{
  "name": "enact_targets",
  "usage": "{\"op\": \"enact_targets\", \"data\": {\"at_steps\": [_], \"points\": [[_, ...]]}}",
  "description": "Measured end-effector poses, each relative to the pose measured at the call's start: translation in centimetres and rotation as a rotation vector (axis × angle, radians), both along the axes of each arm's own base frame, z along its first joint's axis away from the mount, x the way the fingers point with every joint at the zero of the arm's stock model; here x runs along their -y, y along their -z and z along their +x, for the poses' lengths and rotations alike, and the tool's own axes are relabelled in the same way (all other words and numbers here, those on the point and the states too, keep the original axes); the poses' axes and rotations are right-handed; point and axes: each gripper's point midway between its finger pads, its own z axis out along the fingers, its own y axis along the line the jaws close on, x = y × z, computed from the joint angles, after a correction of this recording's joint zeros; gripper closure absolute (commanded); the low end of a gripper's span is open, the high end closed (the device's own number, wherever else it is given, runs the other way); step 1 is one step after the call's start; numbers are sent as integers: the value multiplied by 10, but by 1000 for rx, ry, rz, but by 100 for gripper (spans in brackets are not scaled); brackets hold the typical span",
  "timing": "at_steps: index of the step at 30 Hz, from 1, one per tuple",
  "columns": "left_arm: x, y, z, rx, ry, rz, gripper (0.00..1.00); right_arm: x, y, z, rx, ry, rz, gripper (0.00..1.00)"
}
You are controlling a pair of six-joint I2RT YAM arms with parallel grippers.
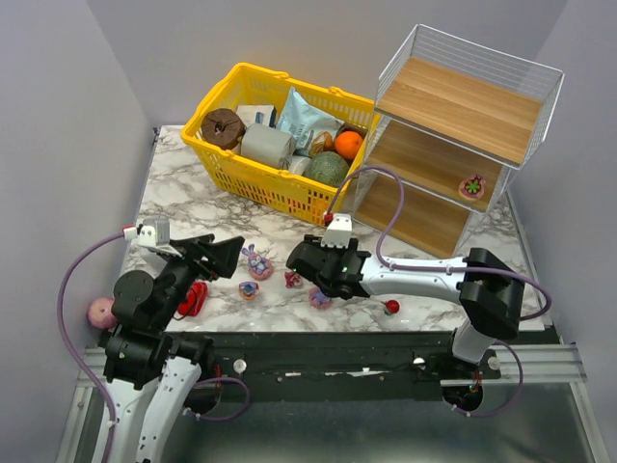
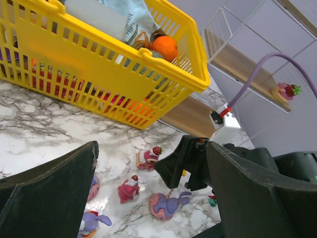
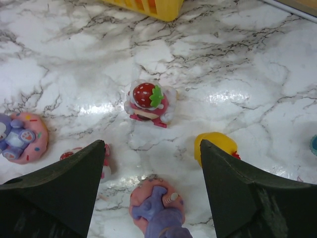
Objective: Place and organize the plastic toys onto the shelf
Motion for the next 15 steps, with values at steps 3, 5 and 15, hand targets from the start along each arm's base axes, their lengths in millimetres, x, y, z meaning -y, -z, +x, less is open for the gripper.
{"op": "enact_targets", "data": {"at_steps": [3,5,15], "points": [[0,0,-10,40,12,0,1,1,2,4,35,21,12,15],[1,0,-15,62,20,7,1,2,6,7,49,29,11,15],[-6,9,-17,94,-7,58,1,-12,31,19,78,49,-33,20]]}}
